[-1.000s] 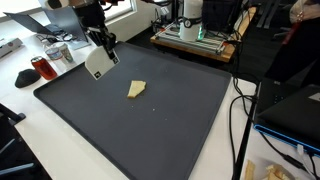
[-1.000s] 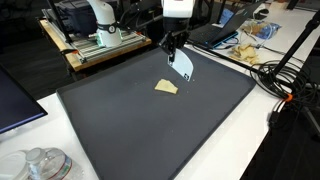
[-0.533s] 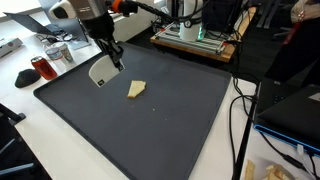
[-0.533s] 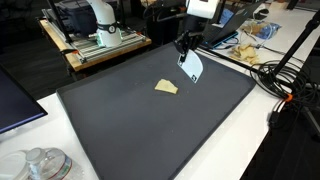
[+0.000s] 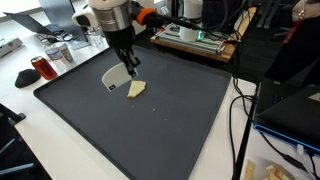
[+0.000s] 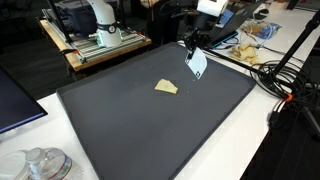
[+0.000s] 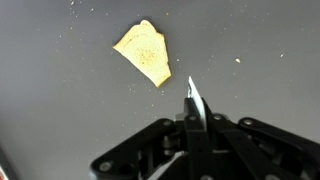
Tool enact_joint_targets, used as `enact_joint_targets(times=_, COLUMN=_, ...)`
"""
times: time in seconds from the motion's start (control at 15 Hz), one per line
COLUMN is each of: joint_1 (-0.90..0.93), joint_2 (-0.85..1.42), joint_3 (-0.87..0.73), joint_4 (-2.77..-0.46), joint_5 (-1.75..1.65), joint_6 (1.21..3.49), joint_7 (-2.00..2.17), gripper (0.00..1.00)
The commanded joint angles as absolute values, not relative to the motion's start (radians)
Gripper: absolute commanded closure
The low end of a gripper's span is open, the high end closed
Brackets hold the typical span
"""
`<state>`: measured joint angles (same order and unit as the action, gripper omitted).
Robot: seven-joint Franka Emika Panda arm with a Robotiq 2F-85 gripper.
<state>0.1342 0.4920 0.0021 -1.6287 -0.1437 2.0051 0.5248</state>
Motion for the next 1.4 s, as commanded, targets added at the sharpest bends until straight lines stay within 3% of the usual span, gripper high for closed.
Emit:
enact_joint_targets(times=0.0, joint_1=0.191, joint_2=0.428, joint_3=-0.030, joint_4=-1.744, joint_5=-0.181, joint_6=2.085, joint_7=0.620, gripper=0.99)
enact_joint_targets(times=0.6, joint_1=0.094, joint_2=0.337, joint_3=-0.037, joint_4=-2.028, joint_5=-0.054, joint_6=2.332, joint_7=0.566, gripper=0.99)
enact_joint_targets(times=1.33, joint_1=0.064, joint_2=0.367, joint_3=-0.045, joint_4=-2.127, joint_5=0.081, joint_6=2.481, joint_7=0.485, gripper=0.99)
